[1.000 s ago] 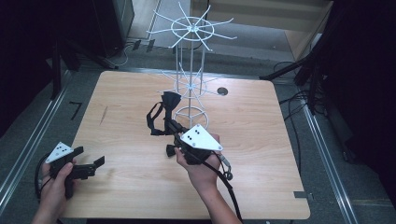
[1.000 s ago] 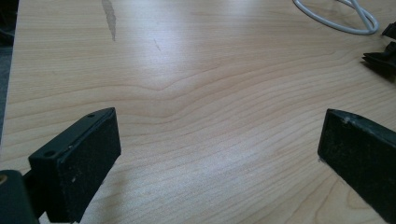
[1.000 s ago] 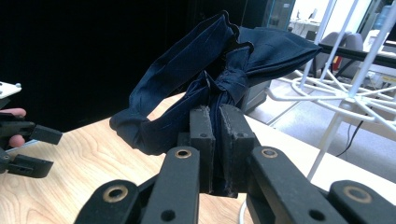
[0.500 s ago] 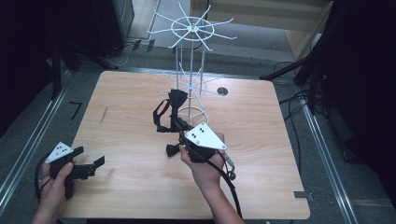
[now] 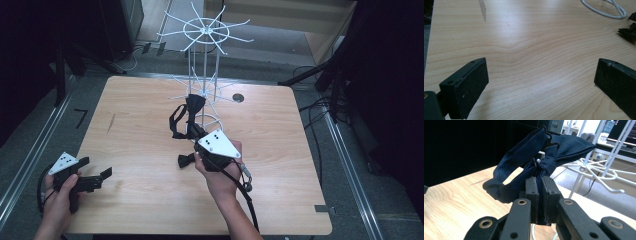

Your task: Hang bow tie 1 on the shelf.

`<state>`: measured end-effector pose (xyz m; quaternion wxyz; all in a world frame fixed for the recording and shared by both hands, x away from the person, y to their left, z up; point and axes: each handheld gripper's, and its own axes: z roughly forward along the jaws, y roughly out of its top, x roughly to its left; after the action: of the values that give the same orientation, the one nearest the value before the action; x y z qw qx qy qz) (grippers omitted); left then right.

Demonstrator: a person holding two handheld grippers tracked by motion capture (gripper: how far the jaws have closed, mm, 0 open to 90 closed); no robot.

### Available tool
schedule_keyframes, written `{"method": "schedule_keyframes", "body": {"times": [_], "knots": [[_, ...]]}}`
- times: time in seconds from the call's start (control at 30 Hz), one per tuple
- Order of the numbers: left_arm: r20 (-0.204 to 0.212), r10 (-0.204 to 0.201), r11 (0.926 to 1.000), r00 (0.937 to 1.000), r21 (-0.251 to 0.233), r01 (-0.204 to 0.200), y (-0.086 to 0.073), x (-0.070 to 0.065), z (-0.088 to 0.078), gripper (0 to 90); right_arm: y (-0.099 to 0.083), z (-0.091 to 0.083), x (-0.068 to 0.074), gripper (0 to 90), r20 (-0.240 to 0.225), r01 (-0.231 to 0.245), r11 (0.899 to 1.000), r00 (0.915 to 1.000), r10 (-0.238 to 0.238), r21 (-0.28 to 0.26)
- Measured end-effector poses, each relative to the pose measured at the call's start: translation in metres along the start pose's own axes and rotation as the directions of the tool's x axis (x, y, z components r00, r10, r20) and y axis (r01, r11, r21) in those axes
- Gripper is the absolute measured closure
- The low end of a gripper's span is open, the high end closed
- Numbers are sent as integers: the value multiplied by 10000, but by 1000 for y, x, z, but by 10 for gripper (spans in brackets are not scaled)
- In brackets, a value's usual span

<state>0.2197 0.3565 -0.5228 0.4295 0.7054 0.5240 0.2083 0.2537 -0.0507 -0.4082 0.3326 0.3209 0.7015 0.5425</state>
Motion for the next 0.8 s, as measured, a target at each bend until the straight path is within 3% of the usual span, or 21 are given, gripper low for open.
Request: {"method": "schedule_keyframes", "body": {"times": [0.8], "knots": [[-35, -22, 10000, 10000, -35, 22, 0, -1, 0, 0, -10, 13, 1, 853, 572, 103, 9983, 9983, -136, 582]]}}
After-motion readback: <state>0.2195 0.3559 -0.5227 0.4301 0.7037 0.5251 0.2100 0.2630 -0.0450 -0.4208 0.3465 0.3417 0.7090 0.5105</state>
